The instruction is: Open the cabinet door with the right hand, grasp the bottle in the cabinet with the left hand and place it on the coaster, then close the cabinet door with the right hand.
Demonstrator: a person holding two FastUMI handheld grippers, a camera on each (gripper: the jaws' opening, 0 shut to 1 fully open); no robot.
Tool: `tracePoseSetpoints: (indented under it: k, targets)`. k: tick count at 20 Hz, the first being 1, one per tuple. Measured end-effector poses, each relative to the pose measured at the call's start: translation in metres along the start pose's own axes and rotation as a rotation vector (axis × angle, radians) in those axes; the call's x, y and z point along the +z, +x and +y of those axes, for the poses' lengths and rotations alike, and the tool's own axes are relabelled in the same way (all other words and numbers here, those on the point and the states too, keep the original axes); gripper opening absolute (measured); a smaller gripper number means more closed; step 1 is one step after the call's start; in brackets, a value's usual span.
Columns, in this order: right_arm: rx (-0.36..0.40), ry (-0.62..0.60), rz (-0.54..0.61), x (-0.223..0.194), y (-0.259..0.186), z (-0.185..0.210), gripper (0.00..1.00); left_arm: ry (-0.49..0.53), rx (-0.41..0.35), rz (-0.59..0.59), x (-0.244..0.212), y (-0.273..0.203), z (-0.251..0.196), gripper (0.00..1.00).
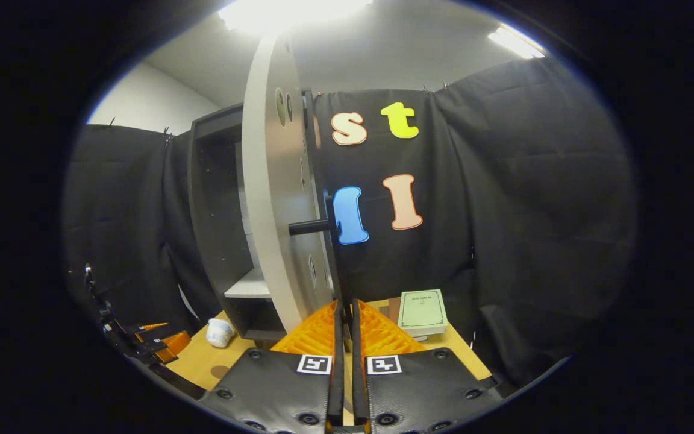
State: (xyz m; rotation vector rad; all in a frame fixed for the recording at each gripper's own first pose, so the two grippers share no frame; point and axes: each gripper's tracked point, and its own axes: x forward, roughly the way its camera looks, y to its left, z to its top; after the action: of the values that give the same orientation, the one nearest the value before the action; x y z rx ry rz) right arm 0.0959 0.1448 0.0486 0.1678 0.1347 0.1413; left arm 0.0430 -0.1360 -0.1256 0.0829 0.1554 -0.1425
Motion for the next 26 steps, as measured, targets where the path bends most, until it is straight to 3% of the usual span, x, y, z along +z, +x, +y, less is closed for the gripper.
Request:
tracePoseSetpoints:
  k: [10,15,20,23,25,26]
  targets:
    - [-0.151,0.035,0.005,-0.003,-0.015,-0.027,0.03,-0.016,-0.085,0.006,0.003,0.018,-0.015,0.92]
    - [-0.248,0.050,0.011,-0.003,-0.018,-0.042,0.03,-0.028,-0.078,-0.001,0.007,0.018,0.000,0.90]
    - [-0.275,-0.021,0.021,0.001,-0.019,-0.053,0.00,-0.015,-0.054,-0.015,0.015,0.027,0.020,0.90]
    - [-0.344,-0.073,-0.003,0.011,-0.017,-0.072,0.02,-0.016,-0.054,-0.042,0.034,0.036,0.026,0.90]
    - [-0.339,-0.025,-0.012,0.012,-0.015,-0.068,0.04,-0.020,-0.064,-0.057,0.049,0.049,0.027,0.90]
    - [-0.326,0.010,-0.016,0.011,-0.008,-0.064,0.12,-0.023,-0.074,-0.064,0.055,0.056,0.027,0.89]
